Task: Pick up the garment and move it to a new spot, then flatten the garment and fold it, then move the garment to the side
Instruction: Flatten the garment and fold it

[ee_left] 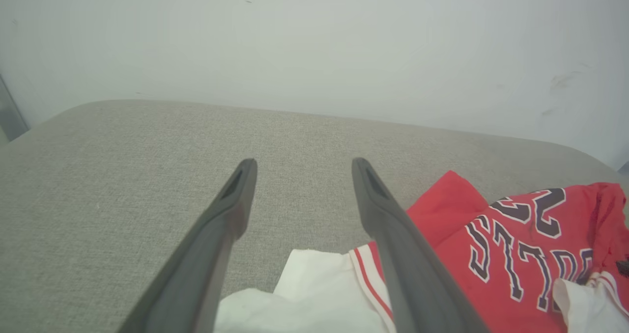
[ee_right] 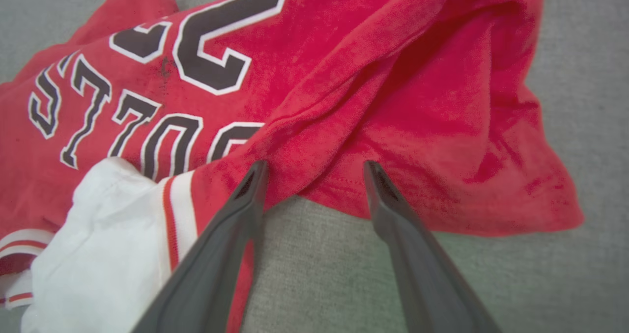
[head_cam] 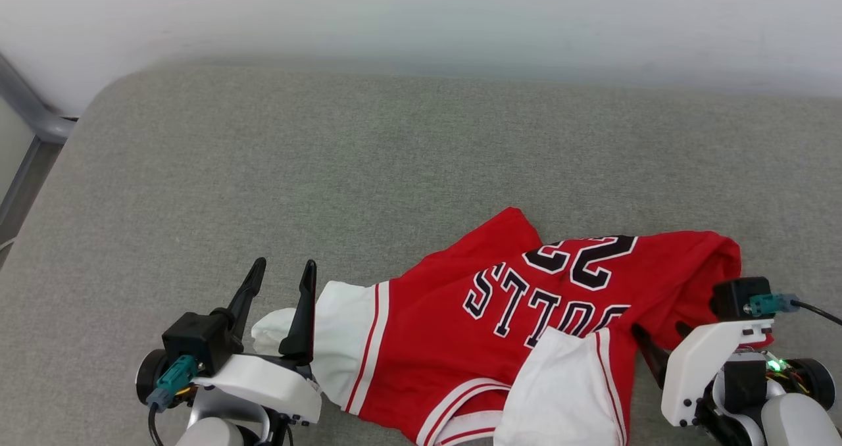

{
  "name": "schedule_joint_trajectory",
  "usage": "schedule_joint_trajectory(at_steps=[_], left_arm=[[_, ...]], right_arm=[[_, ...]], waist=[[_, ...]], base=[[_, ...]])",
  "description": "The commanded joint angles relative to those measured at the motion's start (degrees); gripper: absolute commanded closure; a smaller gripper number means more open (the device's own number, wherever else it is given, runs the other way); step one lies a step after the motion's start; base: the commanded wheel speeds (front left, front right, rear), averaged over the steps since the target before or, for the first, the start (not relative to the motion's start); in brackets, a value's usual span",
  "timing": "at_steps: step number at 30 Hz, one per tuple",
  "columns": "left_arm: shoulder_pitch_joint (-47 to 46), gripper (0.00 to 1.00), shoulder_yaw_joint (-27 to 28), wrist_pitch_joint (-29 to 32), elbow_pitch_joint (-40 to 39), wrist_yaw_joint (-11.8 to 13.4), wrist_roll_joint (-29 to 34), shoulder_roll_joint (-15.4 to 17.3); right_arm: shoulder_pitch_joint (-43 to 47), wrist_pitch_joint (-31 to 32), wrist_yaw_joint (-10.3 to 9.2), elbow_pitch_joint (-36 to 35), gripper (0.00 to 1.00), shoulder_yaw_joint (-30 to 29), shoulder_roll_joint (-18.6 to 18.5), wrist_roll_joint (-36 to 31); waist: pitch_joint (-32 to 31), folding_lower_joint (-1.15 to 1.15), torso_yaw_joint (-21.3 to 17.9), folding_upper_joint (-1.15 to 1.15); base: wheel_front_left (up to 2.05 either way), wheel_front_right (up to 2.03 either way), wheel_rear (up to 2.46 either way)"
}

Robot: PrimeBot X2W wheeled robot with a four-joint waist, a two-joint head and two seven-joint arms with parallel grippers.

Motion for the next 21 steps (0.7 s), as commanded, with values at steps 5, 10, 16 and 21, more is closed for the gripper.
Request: schedule_joint_trajectory(at_steps=[5, 10, 16, 21], left_arm=[[-1.4, 0.0, 0.5, -0.4, 0.7, -1.0, 0.8, -1.5], [-2.0, 0.0, 1.2, -0.4, 0.8, -1.9, 1.6, -2.7], [-2.4, 0.0, 2.4, -0.3, 1.1, -3.1, 2.8, -4.0], [-2.9, 0.0, 3.1, -0.3, 1.4, -4.1, 3.6, -5.2]], right_arm=[[-3.6, 6.6, -0.05, 6.8, 0.0, 1.3, -2.5, 1.4], [-4.9, 12.5, -0.05, 10.9, 1.0, 2.4, -3.7, 2.6], [-11.9, 9.3, -0.05, 9.8, 1.0, 3.6, -5.5, 1.4], [-19.4, 5.4, -0.05, 10.7, 1.0, 5.6, -5.9, 0.5]], waist=[[2.0, 0.0, 2.6, 0.0], [3.2, 0.0, 4.7, 0.0], [4.3, 0.0, 6.0, 0.0], [5.1, 0.0, 6.6, 0.0]], base=[[0.0, 0.0, 0.0], [0.0, 0.0, 0.0], [0.0, 0.0, 0.0], [0.0, 0.0, 0.0]])
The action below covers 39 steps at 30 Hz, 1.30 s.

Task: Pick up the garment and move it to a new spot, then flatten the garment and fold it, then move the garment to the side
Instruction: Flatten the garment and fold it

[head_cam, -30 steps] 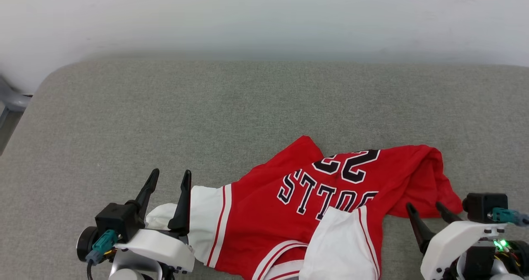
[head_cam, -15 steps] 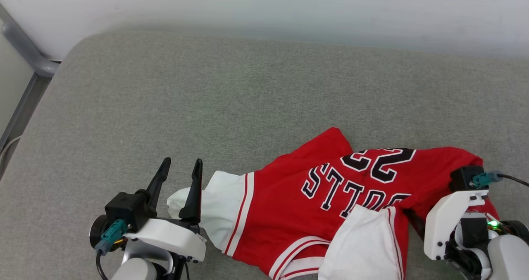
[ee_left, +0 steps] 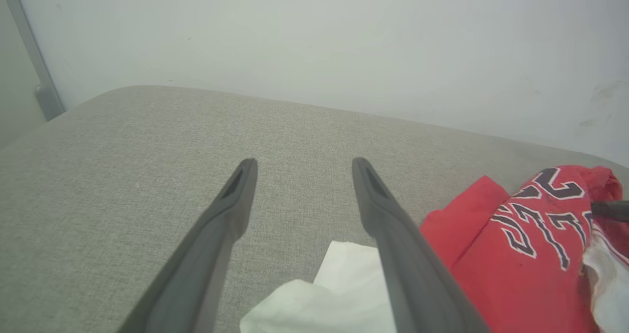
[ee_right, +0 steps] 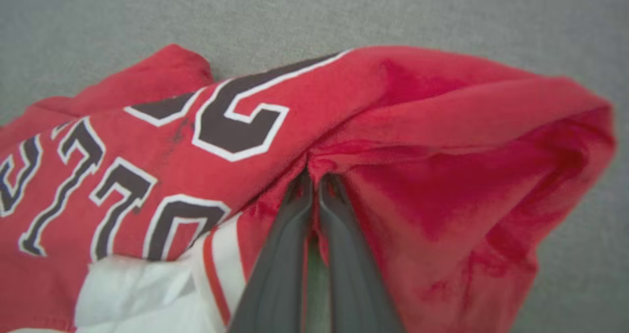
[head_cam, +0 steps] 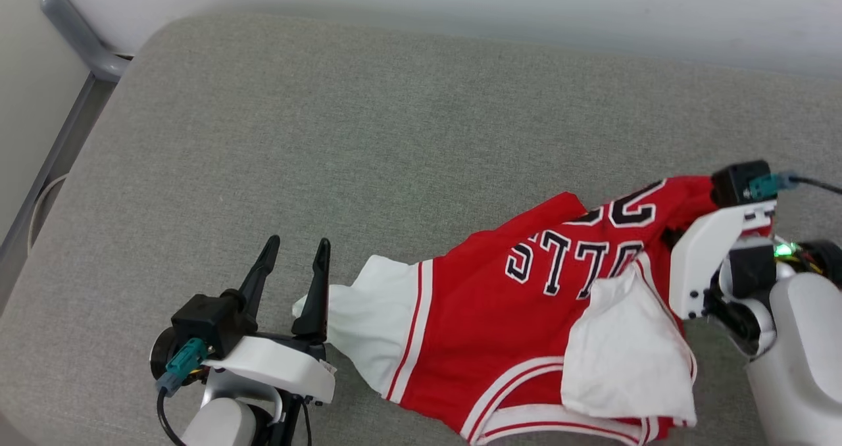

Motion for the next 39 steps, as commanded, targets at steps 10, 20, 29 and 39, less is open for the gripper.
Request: schedule_joint_trajectory(at_steps=[10, 20, 29, 39], left_arm=[[-1.8, 0.0, 1.5, -0.2, 1.1, -2.5, 2.0, -2.5], [-0.3, 0.0, 2.8, -0.2, 2.6, -3.5, 3.6, -3.4], [2.0, 0.0, 2.8, 0.0, 3.4, -2.9, 4.0, -2.6], [4.8, 0.0, 2.6, 1.9, 1.3, -1.6, 4.0, -1.2]], right_arm=[[-10.5, -9.6, -0.06, 8.8, 1.0, 4.7, 0.2, -0.5], [-5.8, -22.3, -0.05, 14.3, 0.0, 3.4, 0.9, 0.5], [4.5, -33.7, -0.05, 8.7, 0.0, -0.1, 1.5, -1.4], [16.5, -19.0, -0.05, -7.8, 0.0, 6.0, -0.6, 1.4]], waist=[[2.1, -0.01, 1.1, 0.0], [-0.1, -0.01, 0.2, 0.0], [-5.1, -0.01, -2.9, 0.0], [-8.2, -0.01, -6.4, 0.0]], base=[[0.0, 0.0, 0.0], [0.0, 0.0, 0.0], [0.0, 0.0, 0.0], [0.0, 0.0, 0.0]])
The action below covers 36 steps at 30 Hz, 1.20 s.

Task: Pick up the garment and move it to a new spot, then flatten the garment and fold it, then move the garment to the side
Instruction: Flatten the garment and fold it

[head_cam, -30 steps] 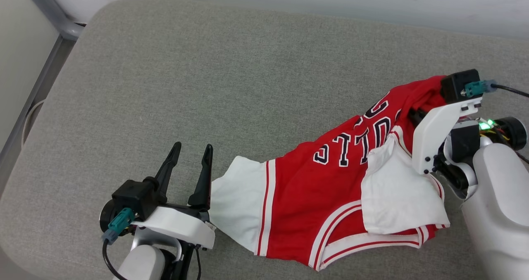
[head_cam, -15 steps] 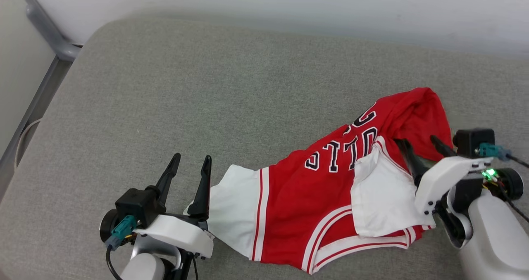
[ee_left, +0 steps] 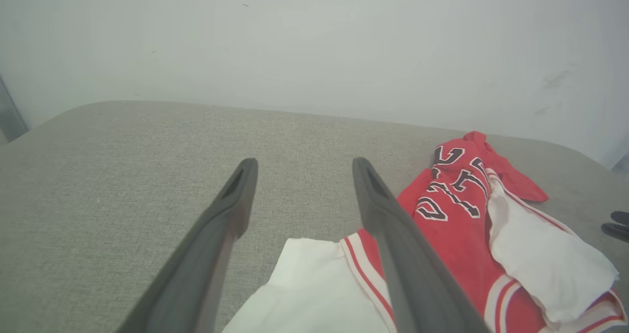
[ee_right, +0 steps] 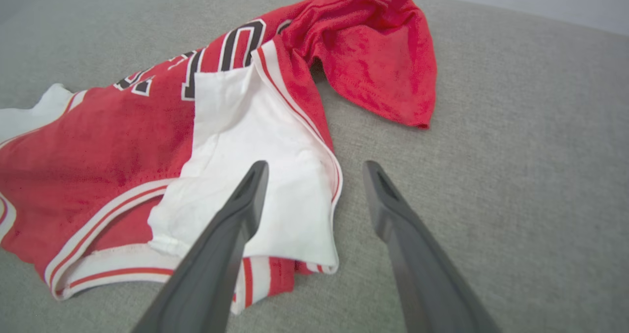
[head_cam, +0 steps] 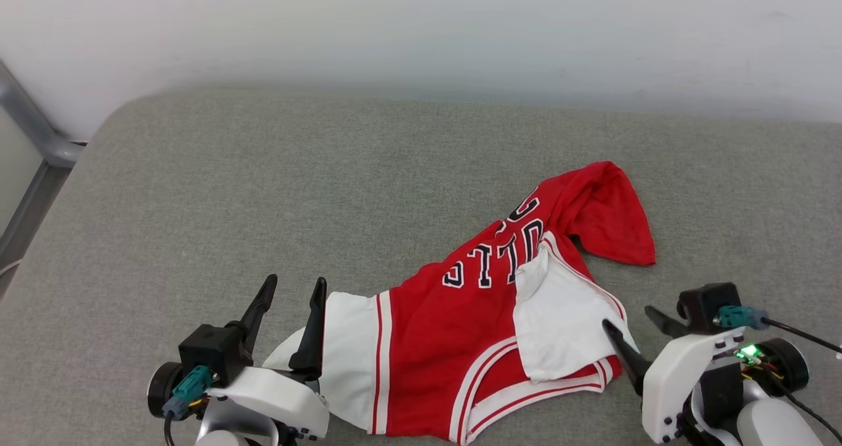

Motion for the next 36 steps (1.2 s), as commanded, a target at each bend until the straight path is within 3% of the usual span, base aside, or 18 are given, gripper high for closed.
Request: schedule_joint_trajectory(at_steps=[1, 6, 12, 17, 26, 27, 28, 29, 36], left_arm=[[0.5, 0.0, 0.1, 0.2, -0.4, 0.1, 0.2, 0.3], [0.9, 0.0, -0.1, 0.8, -1.1, 0.5, 0.0, 0.6], [0.1, 0.0, -0.7, 1.0, -1.4, 0.2, -0.3, 0.6], [-1.1, 0.0, -1.0, 0.8, -1.2, -0.1, -0.5, 0.3], [-2.2, 0.0, -1.3, 0.2, 0.0, -0.5, -0.9, 0.2], [-2.3, 0.0, -1.3, 0.1, 0.1, -0.5, -1.0, 0.1], [-2.4, 0.0, -1.3, 0.0, 0.2, -0.5, -1.0, 0.2], [-2.4, 0.0, -1.2, -0.1, 0.3, -0.4, -1.1, 0.2], [-2.5, 0.0, -1.3, -0.2, 0.7, -0.1, -1.0, 0.5]], right_arm=[[1.4, 2.5, -0.05, -1.8, 0.0, 0.7, -1.0, 0.8], [4.9, 14.9, -0.04, -11.1, 0.0, 4.4, -3.9, 3.0], [4.8, 22.8, -0.04, -16.6, 0.0, 9.7, -5.8, 4.9], [1.2, 24.1, -0.04, -14.5, 0.0, 14.0, -6.6, 6.2], [-3.8, 23.7, -0.04, -4.8, 0.01, 19.3, -6.7, 8.2], [-4.1, 23.5, -0.04, -4.0, 0.56, 19.6, -6.6, 8.2], [-4.4, 23.2, -0.04, -3.5, 0.87, 19.8, -6.6, 8.3], [-4.6, 23.0, -0.04, -3.2, 1.0, 19.9, -6.6, 8.5], [-6.5, 20.6, -0.04, -5.6, 1.0, 17.6, -6.3, 7.7]], waist=[[-0.3, 0.0, -0.5, 0.0], [-0.4, 0.0, -0.9, 0.0], [0.4, 0.0, 0.3, 0.0], [2.2, 0.0, 2.2, 0.0], [4.6, 0.0, 4.2, 0.0], [4.7, 0.0, 4.3, 0.0], [4.8, 0.0, 4.3, 0.0], [4.9, 0.0, 4.2, 0.0], [4.8, 0.0, 2.9, 0.0]], base=[[0.0, 0.0, 0.0], [0.0, 0.0, 0.0], [0.0, 0.0, 0.0], [0.0, 0.0, 0.0], [0.0, 0.0, 0.0], [0.0, 0.0, 0.0], [0.0, 0.0, 0.0], [0.0, 0.0, 0.0], [0.0, 0.0, 0.0]])
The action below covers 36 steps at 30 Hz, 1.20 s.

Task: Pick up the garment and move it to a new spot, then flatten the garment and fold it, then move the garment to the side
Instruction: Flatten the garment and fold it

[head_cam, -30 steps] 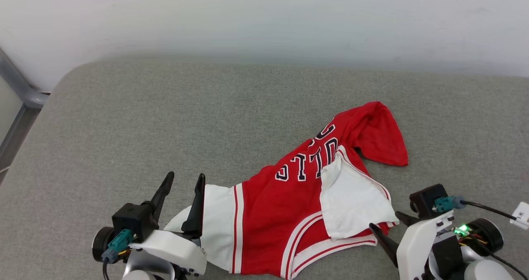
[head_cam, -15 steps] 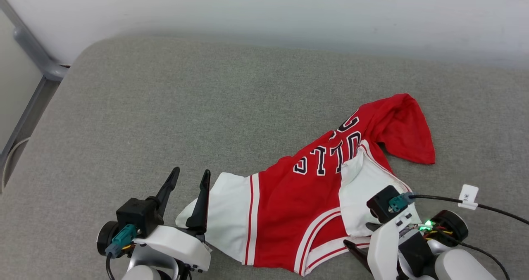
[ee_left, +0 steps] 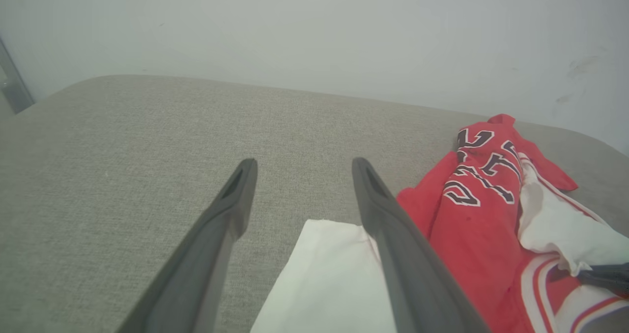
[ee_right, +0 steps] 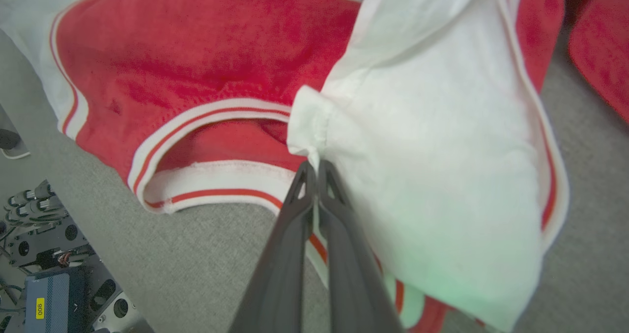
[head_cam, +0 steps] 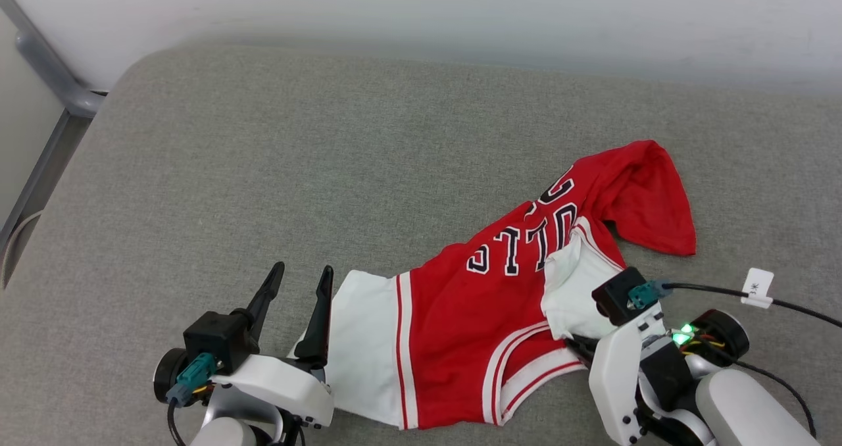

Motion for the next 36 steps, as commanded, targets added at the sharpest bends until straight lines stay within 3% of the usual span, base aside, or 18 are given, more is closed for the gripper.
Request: schedule_joint_trajectory(at_steps=[1, 6, 12, 21, 26, 27, 28, 29, 36], left_arm=[[-0.4, 0.0, -0.1, -0.3, 0.1, 0.3, 0.1, 0.2], [0.2, 0.0, -0.3, -0.2, 0.0, 0.5, 0.0, 0.4], [0.1, 0.0, -0.5, 0.0, -0.4, 0.7, -0.1, 0.6], [-0.2, 0.0, -0.8, 0.0, -0.4, 0.9, -0.5, 0.7], [-0.4, 0.0, -0.7, 0.1, -0.7, 0.9, -0.6, 1.2], [-0.5, 0.0, -0.7, 0.1, -0.8, 0.9, -0.6, 1.3], [-0.6, 0.0, -0.7, 0.1, -0.8, 0.9, -0.7, 1.4], [-0.6, 0.0, -0.7, 0.1, -0.8, 1.0, -0.7, 1.5], [-0.6, 0.0, -1.1, 0.3, -0.6, 1.2, -0.7, 1.9]], right_arm=[[-0.6, -0.7, -0.04, -1.1, 1.0, -1.0, 0.4, -0.5], [0.1, -2.2, -0.04, -4.8, 1.0, -6.6, 1.4, -1.3], [3.5, -2.7, -0.05, -5.6, 1.0, -19.6, 4.2, -2.1], [9.1, -6.2, -0.04, 2.6, 1.0, -41.6, 11.9, -2.9], [10.2, -9.5, -0.08, 9.8, 0.99, -48.9, 14.5, -3.8], [9.9, -10.1, -0.08, 10.6, 0.66, -48.8, 14.9, -3.4], [9.6, -11.1, -0.08, 11.0, 0.39, -48.6, 15.2, -3.0], [9.3, -12.1, -0.08, 11.2, 0.0, -48.3, 15.3, -3.2], [8.8, -20.6, -0.06, 9.6, 0.0, -46.5, 15.0, -6.2]], waist=[[-0.3, 0.0, -0.5, 0.0], [-1.0, 0.0, -1.7, 0.0], [-1.1, 0.0, -2.4, 0.0], [-0.4, 0.0, -2.7, 0.0], [0.4, 0.0, -3.4, 0.0], [0.5, 0.0, -3.5, 0.0], [0.6, 0.0, -3.7, 0.0], [0.6, 0.0, -3.9, 0.0], [-0.1, 0.0, -4.3, 0.0]], base=[[0.0, 0.0, 0.0], [0.0, 0.0, 0.0], [0.0, 0.0, 0.0], [0.0, 0.0, 0.0], [0.0, 0.0, 0.0], [0.0, 0.0, 0.0], [0.0, 0.0, 0.0], [0.0, 0.0, 0.0], [0.0, 0.0, 0.0]])
